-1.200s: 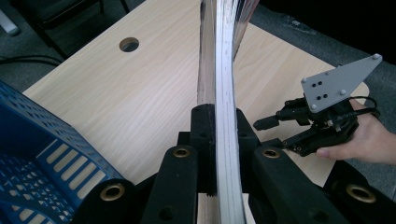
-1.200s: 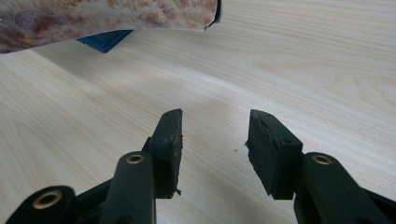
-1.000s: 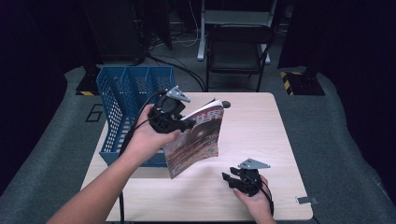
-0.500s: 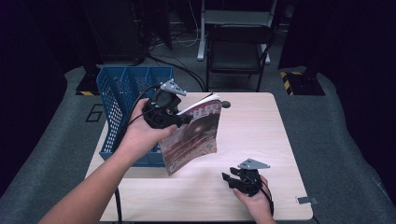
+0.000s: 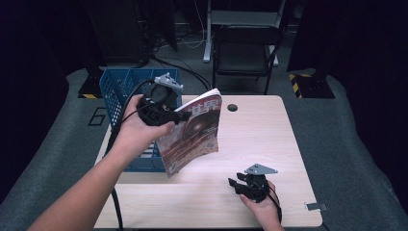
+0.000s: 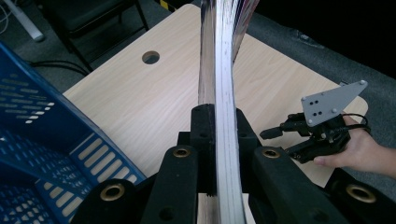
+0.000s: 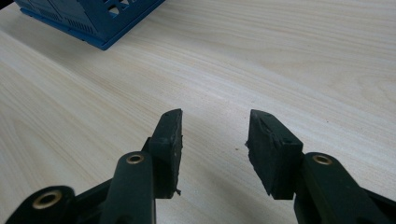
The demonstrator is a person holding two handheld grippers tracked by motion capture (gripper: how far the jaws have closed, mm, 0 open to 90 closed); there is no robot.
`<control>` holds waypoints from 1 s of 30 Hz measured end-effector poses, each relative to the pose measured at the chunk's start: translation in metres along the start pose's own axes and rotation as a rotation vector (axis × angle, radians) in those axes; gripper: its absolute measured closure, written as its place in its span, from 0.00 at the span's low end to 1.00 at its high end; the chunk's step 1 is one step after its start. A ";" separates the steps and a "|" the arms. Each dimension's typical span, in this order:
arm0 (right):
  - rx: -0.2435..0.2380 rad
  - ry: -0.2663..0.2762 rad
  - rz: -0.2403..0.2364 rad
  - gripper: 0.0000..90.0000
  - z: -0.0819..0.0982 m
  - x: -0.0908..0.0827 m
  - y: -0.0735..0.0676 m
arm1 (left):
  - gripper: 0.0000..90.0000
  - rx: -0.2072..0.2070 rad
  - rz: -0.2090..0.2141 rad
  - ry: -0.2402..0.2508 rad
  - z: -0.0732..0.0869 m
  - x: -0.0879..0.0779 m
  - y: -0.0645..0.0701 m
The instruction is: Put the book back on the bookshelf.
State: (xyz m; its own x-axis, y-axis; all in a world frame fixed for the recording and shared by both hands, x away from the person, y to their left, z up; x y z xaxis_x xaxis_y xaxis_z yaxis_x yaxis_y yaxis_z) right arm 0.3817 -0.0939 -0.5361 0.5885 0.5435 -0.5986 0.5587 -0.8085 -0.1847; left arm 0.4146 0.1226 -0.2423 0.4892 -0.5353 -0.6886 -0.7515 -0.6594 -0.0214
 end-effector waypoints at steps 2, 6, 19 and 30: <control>-0.007 -0.004 -0.001 0.61 0.000 0.000 0.000 | 0.93 -0.006 -0.008 0.007 -0.001 -0.003 -0.003; -0.010 -0.005 -0.004 0.61 0.000 0.000 0.000 | 0.93 -0.012 -0.023 0.010 -0.001 -0.010 -0.008; -0.007 -0.005 -0.006 0.61 0.000 0.001 -0.001 | 0.93 -0.045 -0.070 0.009 0.005 -0.032 -0.031; -0.021 -0.009 0.002 0.61 0.001 0.002 -0.001 | 0.93 -0.085 -0.103 0.007 0.016 -0.047 -0.052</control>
State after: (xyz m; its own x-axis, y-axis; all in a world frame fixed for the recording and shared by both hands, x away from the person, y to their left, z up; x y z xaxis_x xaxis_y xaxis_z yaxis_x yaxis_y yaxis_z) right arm 0.3817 -0.0921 -0.5377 0.5845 0.5395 -0.6061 0.5696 -0.8047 -0.1670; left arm 0.4235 0.1903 -0.2200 0.5650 -0.4658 -0.6810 -0.6571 -0.7532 -0.0299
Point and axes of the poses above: each handheld gripper's, and its own axes: x roughly forward along the jaws, z roughly out of its underside, y roughly to its right, the point moved 7 cm from there along x, roughly forward along the jaws
